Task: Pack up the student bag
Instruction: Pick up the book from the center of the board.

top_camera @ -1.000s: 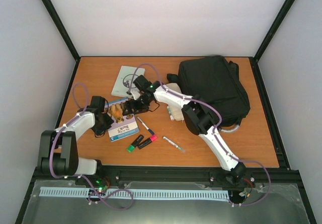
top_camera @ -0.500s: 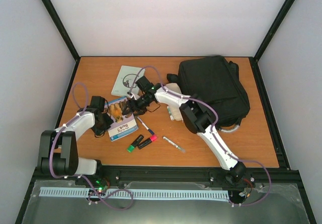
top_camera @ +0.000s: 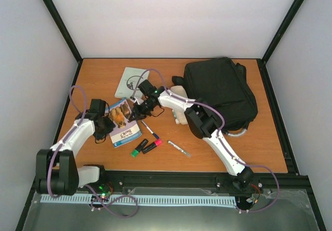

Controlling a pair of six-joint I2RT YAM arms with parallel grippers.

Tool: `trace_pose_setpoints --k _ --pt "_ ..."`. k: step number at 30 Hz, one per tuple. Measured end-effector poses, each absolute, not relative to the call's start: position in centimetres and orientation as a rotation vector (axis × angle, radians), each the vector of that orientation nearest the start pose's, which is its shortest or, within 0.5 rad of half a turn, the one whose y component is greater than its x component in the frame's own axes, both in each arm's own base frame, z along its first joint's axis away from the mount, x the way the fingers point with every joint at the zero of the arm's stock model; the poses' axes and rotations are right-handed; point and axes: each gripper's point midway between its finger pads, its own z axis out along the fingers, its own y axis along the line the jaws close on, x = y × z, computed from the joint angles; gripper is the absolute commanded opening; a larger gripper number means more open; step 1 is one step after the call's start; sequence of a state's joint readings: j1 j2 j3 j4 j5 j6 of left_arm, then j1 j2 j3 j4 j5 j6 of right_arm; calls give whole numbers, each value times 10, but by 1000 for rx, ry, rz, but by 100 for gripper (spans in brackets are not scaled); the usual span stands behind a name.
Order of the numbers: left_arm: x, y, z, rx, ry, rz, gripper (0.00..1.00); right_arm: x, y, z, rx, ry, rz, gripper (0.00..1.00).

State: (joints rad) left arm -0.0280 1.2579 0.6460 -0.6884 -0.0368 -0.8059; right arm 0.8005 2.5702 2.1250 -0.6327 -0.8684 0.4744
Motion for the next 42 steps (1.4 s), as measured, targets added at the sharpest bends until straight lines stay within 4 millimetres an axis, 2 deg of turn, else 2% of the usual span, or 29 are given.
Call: trace_pose_setpoints --k 4,7,9,11,15,18,20,24,27,33,38,42 --pt "252 0 79 -1034 2578 -156 51 308 504 58 -863 2744 1470 3" --pt "272 -2 121 -937 2494 -210 65 312 501 93 -952 2637 1456 3" --pt "285 -3 147 -863 2449 -234 69 318 493 127 -1014 2534 1459 3" --pt "295 -8 167 -784 2424 -268 69 329 476 166 -1058 2424 1460 3" --pt "304 -28 188 -628 2416 -395 69 357 424 234 -1096 2229 1403 3" --pt "306 -41 198 -530 2398 -478 71 365 388 260 -1125 2158 1321 3" --pt "307 -52 213 -441 2355 -529 72 359 370 263 -1162 2146 1267 3" --pt "303 -78 247 -226 2248 -637 72 326 337 250 -1285 2172 1145 3" --pt "296 -101 263 -70 2201 -720 72 303 315 240 -1392 2172 1040 3" --pt "276 -158 273 280 2180 -857 72 268 279 234 -1582 2108 886 3" --pt "256 -201 288 554 2125 -955 70 249 268 233 -1706 2057 877 3" --pt "244 -220 279 688 2132 -1004 65 236 262 231 -1780 2032 893 3"
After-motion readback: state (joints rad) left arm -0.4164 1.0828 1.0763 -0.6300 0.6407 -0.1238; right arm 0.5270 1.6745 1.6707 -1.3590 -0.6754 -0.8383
